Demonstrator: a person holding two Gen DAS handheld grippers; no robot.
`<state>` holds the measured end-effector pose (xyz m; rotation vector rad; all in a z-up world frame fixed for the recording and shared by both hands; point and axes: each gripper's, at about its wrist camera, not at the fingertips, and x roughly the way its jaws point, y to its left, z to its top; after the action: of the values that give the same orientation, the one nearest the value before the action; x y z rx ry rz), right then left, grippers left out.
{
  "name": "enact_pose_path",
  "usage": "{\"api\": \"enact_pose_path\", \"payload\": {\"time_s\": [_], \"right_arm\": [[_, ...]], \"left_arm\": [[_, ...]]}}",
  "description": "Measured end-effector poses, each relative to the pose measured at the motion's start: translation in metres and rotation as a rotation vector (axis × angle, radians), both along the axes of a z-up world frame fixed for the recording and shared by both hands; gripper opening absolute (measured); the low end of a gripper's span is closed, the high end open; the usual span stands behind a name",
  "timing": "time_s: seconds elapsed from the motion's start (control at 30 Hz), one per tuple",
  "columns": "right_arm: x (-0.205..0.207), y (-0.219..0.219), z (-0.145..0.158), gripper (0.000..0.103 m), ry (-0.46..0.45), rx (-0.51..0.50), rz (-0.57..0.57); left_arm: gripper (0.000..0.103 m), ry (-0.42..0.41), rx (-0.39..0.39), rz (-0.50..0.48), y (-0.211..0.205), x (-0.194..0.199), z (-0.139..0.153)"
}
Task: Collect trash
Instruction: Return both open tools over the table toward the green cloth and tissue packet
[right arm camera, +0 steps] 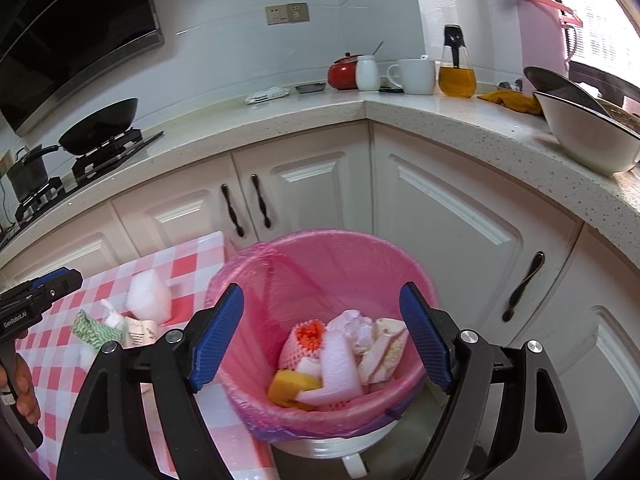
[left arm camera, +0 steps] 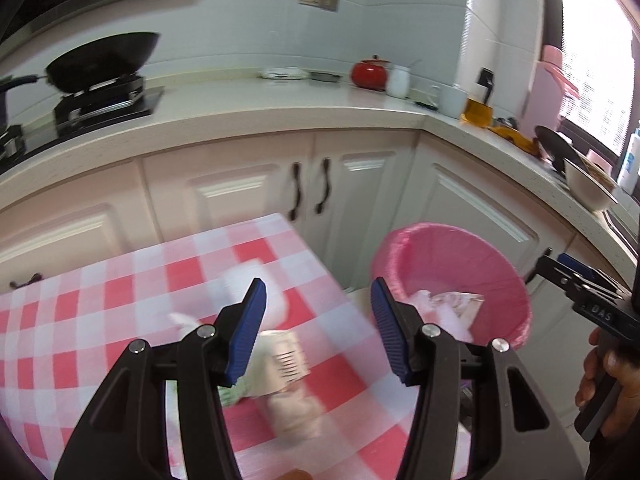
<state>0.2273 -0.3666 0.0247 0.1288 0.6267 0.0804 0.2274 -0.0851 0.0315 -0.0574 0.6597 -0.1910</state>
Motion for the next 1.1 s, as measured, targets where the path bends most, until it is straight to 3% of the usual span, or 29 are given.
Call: {"api": "enact_pose_path", "payload": {"time_s": [0.67,1.1], "right_arm": [[-0.013,0.092,0.001,0.08,0.017,-0.006,0.144],[-0.011,0.148,-0.005,0.08,0.045,-0.024,0.225]], "left_arm": [[0.053,0.028,-0.042,0.176,0.11,-0.033,-0.018],[0.053,0.094,-0.079,0.213,0.139,-0.038,-0.052]]}}
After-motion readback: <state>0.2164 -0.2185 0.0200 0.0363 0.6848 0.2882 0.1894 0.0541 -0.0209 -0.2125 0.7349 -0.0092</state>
